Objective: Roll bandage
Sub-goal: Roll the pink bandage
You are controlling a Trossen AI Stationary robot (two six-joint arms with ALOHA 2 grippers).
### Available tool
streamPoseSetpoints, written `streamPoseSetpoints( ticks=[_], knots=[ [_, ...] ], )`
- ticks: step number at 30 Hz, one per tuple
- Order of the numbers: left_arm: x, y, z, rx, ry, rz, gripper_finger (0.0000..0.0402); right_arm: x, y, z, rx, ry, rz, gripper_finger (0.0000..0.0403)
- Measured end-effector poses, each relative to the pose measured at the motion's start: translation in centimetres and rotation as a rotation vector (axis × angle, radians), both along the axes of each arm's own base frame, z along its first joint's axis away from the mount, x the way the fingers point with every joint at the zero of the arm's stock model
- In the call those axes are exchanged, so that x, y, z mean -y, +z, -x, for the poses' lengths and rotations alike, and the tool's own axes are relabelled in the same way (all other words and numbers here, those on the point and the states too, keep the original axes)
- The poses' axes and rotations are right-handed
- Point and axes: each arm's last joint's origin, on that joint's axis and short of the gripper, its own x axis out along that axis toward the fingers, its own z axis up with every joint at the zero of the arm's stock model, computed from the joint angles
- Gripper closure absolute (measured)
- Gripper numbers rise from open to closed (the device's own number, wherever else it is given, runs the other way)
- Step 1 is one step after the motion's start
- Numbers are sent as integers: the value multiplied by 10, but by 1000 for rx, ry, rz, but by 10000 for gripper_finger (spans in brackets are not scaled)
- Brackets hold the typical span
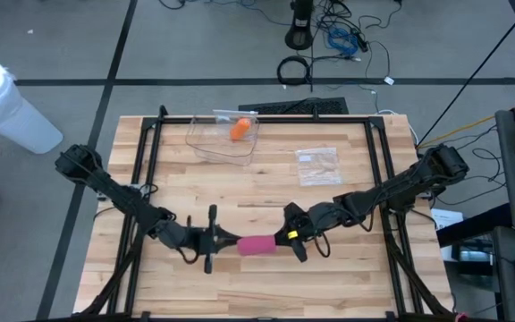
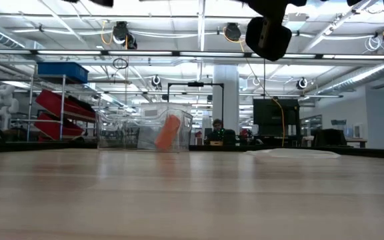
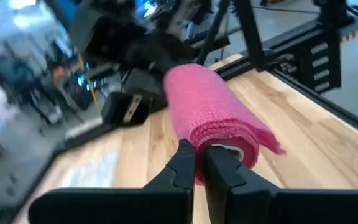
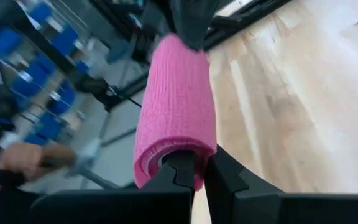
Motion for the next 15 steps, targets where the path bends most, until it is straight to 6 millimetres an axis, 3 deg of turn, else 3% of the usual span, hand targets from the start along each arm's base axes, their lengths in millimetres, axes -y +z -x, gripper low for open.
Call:
streamPoseSetpoints(
  ticks=[4,10,15],
  knots=[
    [-8,-3,-5,-31,7,110,394,0,-6,4,-63,8,62,373],
    [-12,-7,-9,-99,-118,235,394,-2,-9,8,-75,66,189,305],
    [-14,-16,-6,-131,-124,302,396,-1,-9,22,-160,-57,334,262]
  ],
)
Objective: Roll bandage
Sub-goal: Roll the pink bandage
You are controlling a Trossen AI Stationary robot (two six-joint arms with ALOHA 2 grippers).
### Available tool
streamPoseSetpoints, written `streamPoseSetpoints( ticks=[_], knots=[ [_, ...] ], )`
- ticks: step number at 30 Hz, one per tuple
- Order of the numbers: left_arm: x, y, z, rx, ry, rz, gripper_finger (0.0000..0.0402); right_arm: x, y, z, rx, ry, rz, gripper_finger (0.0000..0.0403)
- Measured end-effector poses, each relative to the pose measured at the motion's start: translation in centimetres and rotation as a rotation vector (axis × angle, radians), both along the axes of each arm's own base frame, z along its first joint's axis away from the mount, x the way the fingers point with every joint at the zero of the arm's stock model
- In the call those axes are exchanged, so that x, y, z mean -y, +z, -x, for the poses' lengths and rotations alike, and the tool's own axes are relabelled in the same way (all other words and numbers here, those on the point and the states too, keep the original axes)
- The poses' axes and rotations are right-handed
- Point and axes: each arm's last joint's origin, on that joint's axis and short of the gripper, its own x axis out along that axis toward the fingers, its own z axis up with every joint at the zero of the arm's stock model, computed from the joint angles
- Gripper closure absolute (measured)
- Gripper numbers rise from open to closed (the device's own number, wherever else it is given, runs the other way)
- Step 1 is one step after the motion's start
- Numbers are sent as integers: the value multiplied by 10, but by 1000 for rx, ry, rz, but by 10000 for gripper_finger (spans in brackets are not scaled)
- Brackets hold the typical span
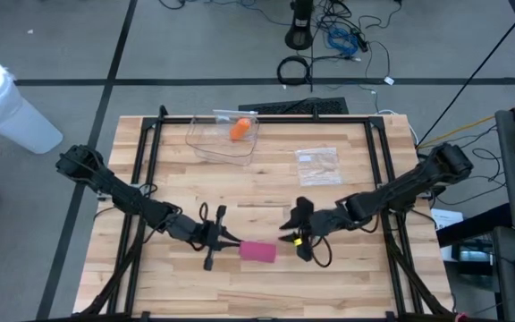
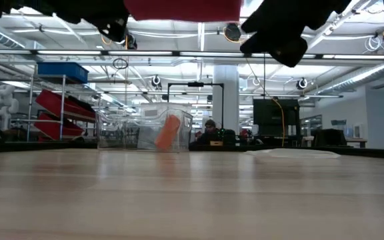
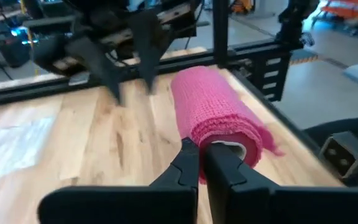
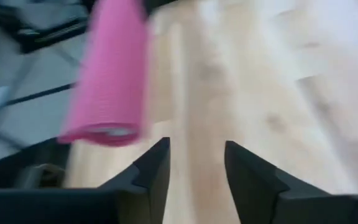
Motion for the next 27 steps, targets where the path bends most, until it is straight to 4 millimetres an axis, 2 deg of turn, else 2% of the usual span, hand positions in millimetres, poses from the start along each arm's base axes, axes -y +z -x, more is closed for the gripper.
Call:
streamPoseSetpoints(
  ticks=[6,9,12,15,19,22,27],
  knots=[
    [-9,-18,4,-33,115,77,396,-12,8,24,9,-137,255,255],
    [-11,-34,6,-50,154,89,396,-21,8,38,2,-195,367,262],
    [-12,-51,4,-72,175,99,396,-27,1,49,-28,-264,394,270],
    [-13,-63,-1,-73,189,106,396,-29,-12,53,-83,-353,320,276],
    [-19,-81,-9,-92,206,127,396,-41,-30,44,-112,-339,226,282],
    [-27,-94,-14,-129,241,140,396,-53,-36,30,-37,-260,250,282],
    [-43,-114,-20,-205,287,192,396,-49,-40,2,66,-220,341,285]
  ],
)
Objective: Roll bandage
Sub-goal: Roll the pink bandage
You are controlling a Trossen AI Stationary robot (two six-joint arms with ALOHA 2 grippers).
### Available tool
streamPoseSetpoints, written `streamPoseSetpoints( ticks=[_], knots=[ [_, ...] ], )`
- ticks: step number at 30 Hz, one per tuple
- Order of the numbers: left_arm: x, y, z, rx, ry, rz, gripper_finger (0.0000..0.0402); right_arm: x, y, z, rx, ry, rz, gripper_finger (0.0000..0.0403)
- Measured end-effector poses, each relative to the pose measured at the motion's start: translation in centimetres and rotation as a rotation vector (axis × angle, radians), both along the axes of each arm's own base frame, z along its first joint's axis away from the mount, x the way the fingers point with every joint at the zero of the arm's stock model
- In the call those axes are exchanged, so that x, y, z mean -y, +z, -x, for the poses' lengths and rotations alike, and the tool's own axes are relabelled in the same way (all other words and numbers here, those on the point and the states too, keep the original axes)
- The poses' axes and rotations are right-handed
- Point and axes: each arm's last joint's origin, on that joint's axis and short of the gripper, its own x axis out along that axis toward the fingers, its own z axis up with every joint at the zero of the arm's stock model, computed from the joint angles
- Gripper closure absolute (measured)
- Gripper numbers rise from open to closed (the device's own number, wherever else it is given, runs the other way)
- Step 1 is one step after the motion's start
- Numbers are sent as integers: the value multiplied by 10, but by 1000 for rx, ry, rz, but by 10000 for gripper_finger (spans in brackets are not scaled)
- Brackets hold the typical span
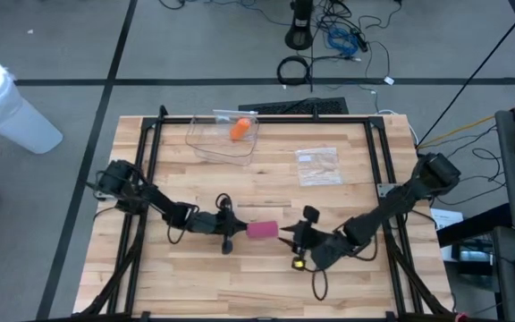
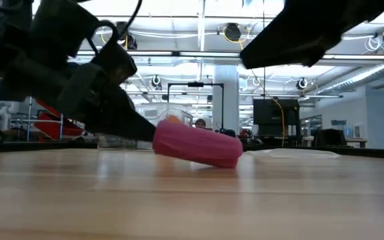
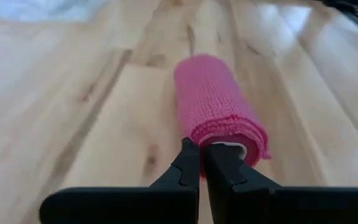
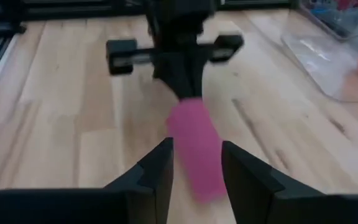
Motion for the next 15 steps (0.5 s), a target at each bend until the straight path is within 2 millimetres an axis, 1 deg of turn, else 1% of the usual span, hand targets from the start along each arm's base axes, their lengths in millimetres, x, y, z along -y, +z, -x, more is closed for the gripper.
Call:
streamPoseSetpoints(
  ticks=[3,5,7,11,13,15],
  knots=[
    [-3,-7,-1,-28,-14,36,396,9,-8,-10,-19,-3,6,292],
    [-3,-10,-3,-38,-2,58,383,12,-16,-15,-42,8,-9,297],
    [-4,-11,-3,-50,11,86,351,15,-24,-19,-68,18,-29,301],
    [-6,-14,-2,-73,37,116,265,14,-38,-25,-89,34,-62,306],
    [-6,-14,-2,-76,41,114,229,15,-39,-25,-83,10,-44,308],
    [-6,-14,-2,-80,42,112,202,19,-36,-23,-75,-46,22,312]
  ],
)
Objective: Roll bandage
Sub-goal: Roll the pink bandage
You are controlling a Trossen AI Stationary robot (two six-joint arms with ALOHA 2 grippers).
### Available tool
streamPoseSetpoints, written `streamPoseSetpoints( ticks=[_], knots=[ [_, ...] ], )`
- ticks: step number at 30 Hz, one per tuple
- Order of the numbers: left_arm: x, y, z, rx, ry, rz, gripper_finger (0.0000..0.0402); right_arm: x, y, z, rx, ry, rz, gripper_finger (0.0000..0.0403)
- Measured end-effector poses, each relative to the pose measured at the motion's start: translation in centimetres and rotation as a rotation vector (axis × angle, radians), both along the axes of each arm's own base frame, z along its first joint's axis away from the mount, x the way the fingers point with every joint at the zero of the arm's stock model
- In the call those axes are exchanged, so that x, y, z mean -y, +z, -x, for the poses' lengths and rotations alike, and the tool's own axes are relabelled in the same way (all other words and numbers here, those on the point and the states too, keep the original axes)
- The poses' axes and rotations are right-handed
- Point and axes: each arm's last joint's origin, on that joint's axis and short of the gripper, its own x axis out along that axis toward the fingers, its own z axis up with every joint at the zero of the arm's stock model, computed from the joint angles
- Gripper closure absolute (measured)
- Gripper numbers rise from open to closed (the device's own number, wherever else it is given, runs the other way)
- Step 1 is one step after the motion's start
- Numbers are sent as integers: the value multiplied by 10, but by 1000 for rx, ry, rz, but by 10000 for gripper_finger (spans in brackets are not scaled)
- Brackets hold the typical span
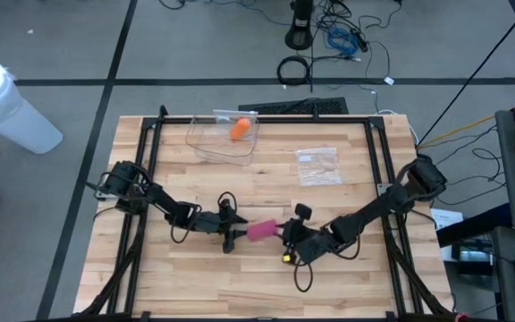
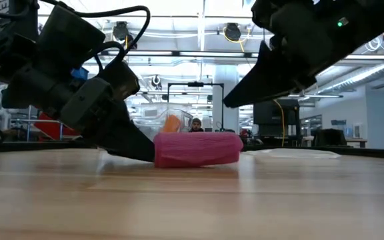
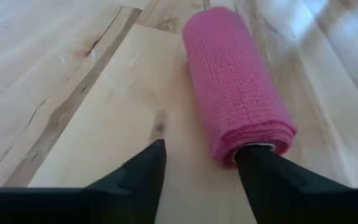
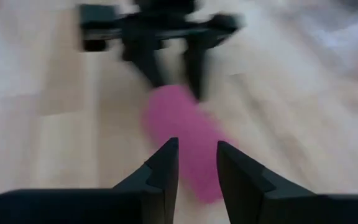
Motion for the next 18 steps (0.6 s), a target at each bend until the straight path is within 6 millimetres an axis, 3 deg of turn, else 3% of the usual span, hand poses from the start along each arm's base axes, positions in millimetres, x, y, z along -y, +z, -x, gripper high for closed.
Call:
streamPoseSetpoints(
  ticks=[6,10,14,18],
  knots=[
    [0,0,1,-11,1,-3,163,29,15,8,-77,-130,154,323],
    [0,3,1,-8,-7,-2,152,47,18,12,-156,-153,65,327],
    [-1,4,1,-3,-3,-29,143,47,19,4,-142,-53,-48,330],
    [-3,4,1,-6,43,-60,130,42,19,-12,-22,18,-31,330]
  ],
)
